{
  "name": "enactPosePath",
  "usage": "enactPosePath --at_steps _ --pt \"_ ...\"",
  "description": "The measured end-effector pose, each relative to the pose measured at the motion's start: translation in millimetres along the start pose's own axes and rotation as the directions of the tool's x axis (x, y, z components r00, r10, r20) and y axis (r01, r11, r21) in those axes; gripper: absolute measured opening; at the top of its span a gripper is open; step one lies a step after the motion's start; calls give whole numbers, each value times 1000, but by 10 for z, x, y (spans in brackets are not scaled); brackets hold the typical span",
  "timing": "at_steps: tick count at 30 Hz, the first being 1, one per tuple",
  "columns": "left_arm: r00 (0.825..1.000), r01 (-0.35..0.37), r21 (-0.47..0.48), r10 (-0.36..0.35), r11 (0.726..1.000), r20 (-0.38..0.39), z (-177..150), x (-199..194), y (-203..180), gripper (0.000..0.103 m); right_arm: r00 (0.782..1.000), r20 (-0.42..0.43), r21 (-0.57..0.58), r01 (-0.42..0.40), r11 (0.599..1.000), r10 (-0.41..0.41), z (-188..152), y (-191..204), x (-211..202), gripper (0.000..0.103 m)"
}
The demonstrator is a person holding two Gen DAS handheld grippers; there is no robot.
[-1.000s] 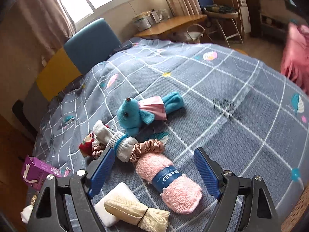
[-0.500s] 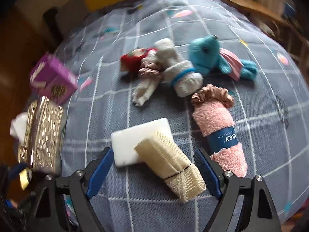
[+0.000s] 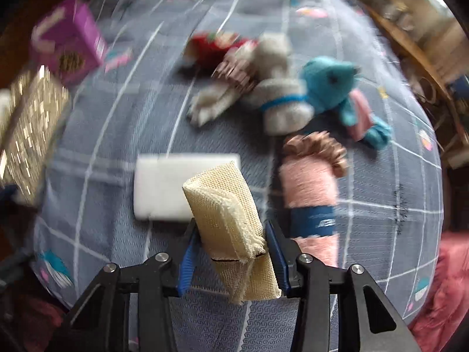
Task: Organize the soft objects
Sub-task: 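Grasp the cream mesh loofah with the right tool while the left tool returns to the pile, then grasp the white rectangular sponge with the left tool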
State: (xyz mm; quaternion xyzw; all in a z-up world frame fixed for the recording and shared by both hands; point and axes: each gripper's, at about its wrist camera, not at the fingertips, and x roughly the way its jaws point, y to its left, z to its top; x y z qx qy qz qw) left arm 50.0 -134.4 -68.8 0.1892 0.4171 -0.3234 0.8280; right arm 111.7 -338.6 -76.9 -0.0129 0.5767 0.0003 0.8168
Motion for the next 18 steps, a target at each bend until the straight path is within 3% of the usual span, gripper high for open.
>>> enactPosePath --at_steps 3,7,9,10,16,18 --pt "1000 15 25 -15 1000 2 124 81 -76 59 989 150 213 -22 977 -10 47 -329 -181 46" --pt "1000 18 107 -18 994 0 298 238 -220 59 948 312 372 -180 911 60 28 -607 -144 47" --pt "1000 23 136 -22 990 -14 396 359 -272 59 942 329 417 -206 885 64 25 -612 -20 47" --pt "999 29 147 -27 989 -20 445 429 -285 59 954 297 443 -183 878 49 11 -637 17 46" --pt "997 31 224 -14 974 -78 660 864 -429 68 934 353 495 -235 836 54 7 -754 -18 46" --pt "994 47 246 -22 968 -103 716 973 -462 76 929 366 498 -247 832 57 -66 -857 -89 46"
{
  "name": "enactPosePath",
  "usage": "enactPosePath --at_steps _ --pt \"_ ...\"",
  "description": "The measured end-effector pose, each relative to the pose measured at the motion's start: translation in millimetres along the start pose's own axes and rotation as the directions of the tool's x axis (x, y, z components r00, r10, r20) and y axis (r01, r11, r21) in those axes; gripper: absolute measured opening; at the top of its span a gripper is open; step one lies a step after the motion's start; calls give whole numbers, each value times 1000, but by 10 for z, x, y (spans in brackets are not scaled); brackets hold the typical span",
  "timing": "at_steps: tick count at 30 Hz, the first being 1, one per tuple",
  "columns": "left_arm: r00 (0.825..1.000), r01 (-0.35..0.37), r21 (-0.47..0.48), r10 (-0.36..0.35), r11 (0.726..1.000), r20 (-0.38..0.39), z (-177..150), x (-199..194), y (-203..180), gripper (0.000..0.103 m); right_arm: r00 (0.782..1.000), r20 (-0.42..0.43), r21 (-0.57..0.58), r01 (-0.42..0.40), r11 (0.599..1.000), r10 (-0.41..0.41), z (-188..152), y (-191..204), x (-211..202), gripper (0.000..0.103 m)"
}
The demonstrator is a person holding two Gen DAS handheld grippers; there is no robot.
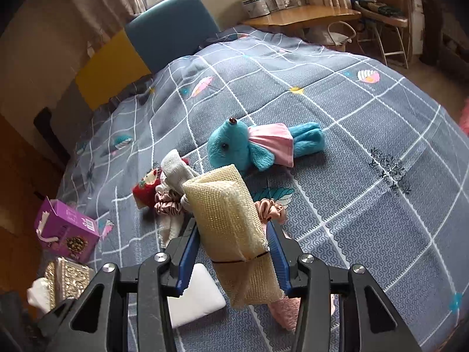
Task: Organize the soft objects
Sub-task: 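Grasp the white rectangular sponge with the left tool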
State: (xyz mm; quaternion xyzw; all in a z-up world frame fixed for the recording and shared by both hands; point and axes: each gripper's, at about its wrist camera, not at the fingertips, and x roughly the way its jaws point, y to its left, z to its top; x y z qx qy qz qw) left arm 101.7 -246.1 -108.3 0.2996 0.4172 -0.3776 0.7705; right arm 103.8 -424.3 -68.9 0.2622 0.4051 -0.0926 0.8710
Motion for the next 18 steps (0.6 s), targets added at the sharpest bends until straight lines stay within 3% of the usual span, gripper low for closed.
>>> enactPosePath --at_steps 5,11,13,18 --pt "1000 23 64 -22 998 -20 142 160 -63 82 1000 -4 13 -13 1000 13 6 -10 9 47" --pt "996 50 71 -45 996 -75 234 417 -67 81 1000 -11 27 -16 999 17 14 -35 17 47" --pt "994 71 37 -67 997 -82 221 450 -44 63 1000 -9 24 -7 1000 7 14 -34 17 47" --pt "995 89 -33 -91 995 -51 147 342 40 57 1000 -6 10 -4 1000 4 11 -15 25 47"
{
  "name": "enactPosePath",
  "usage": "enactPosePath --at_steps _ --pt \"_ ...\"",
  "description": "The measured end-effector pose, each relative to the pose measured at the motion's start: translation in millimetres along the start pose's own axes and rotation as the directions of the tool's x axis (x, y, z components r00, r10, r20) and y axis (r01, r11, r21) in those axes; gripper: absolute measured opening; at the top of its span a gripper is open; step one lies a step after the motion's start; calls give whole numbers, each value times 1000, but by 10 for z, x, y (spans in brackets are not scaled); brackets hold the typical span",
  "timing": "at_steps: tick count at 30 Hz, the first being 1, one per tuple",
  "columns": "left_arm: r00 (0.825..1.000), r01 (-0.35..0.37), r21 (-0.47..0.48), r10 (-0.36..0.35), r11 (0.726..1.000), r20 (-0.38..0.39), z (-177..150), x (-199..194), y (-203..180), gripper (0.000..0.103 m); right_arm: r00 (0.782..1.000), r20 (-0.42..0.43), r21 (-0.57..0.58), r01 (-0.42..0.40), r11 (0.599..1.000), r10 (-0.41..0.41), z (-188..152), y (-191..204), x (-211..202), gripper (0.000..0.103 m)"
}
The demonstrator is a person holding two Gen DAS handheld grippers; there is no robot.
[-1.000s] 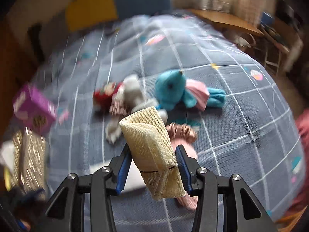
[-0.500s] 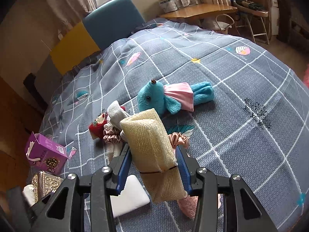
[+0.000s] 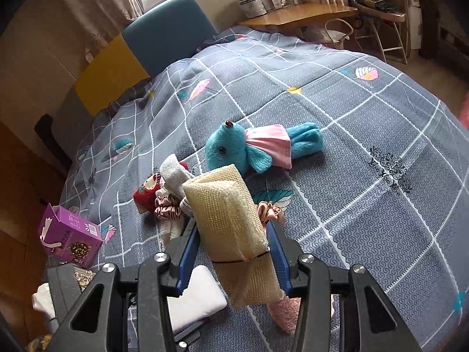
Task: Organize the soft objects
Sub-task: 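Grasp the white rectangular sponge with the left tool, then carry the white sponge into the gold tray and open the left tool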
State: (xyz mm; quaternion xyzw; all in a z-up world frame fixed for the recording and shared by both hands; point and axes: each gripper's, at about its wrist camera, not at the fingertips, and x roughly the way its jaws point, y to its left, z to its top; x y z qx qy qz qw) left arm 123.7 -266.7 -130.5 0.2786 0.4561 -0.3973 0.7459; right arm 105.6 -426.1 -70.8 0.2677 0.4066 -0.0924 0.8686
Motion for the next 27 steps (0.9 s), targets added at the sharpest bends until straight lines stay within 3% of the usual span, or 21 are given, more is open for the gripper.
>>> enactPosePath --at_steps 3,7,13,16,19,23,27 --pt "1000 5 -91 -4 996 16 -27 -138 156 57 1000 -9 -12 0 1000 0 -10 22 23 47" --pt "997 -32 -199 46 979 65 41 -465 428 57 999 -33 -51 -1 999 -1 -45 92 76 47" --pt "975 -75 -395 151 916 164 310 -1196 1150 57 997 -74 -167 -7 986 -6 -136 302 165 47" --pt "947 -103 -529 246 842 207 274 -1619 1707 57 997 -81 -224 -7 975 -11 -180 397 185 47" --pt "909 -158 -643 364 750 201 20 -2025 2220 57 996 -85 -264 -15 964 -8 -217 468 189 47" --pt "872 -196 -752 463 629 160 -633 -2419 2673 57 996 -84 -314 -30 949 4 -254 562 180 47" --pt "838 -231 -822 536 521 104 -1423 -2629 2829 57 995 -102 -387 -55 920 16 -328 706 200 47"
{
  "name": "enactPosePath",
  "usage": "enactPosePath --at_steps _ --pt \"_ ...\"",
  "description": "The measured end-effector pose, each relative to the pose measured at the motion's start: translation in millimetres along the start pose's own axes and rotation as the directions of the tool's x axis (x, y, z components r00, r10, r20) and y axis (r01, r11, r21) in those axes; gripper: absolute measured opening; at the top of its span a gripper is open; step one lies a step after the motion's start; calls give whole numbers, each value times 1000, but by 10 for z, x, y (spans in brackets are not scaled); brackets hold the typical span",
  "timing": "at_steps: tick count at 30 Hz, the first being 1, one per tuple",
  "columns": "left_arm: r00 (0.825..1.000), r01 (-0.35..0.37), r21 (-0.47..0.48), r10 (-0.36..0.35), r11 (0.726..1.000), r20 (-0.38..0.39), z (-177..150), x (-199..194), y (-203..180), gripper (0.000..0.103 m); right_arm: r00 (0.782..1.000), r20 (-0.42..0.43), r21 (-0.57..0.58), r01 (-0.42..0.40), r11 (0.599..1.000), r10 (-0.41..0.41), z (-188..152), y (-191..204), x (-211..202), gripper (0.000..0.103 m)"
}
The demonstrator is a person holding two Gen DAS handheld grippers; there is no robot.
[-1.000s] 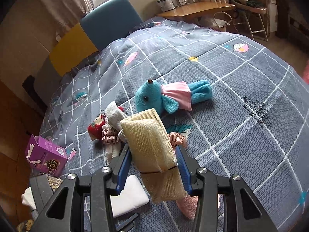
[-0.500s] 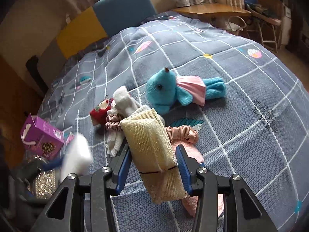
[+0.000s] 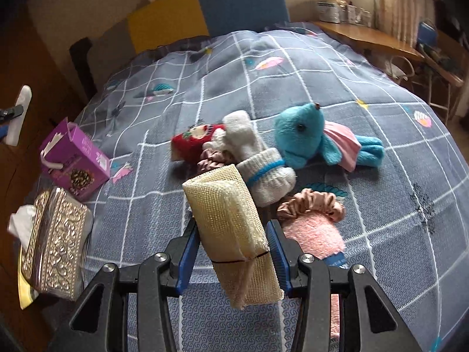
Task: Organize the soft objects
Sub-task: 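Carry the white sponge into the gold tray and open the left tool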
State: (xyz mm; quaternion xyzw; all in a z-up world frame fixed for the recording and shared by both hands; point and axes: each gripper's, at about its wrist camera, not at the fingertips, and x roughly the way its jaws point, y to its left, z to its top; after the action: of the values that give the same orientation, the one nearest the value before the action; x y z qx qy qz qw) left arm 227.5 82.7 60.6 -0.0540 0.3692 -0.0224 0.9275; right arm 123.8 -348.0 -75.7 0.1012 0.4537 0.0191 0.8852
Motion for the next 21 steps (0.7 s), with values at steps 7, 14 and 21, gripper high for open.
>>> enactPosePath --at_steps 7,14,21 --pt "997 -77 -162 71 984 -41 -746 -207 1083 57 995 -92 -132 21 991 -34 -93 254 212 47" --pt "993 -98 -306 72 947 -94 -1470 -264 1665 57 974 -200 -198 69 978 -109 -232 341 450 47" --pt "996 2 -305 -31 952 -88 -1991 -427 1519 60 960 -241 -217 90 972 -142 -299 332 534 46"
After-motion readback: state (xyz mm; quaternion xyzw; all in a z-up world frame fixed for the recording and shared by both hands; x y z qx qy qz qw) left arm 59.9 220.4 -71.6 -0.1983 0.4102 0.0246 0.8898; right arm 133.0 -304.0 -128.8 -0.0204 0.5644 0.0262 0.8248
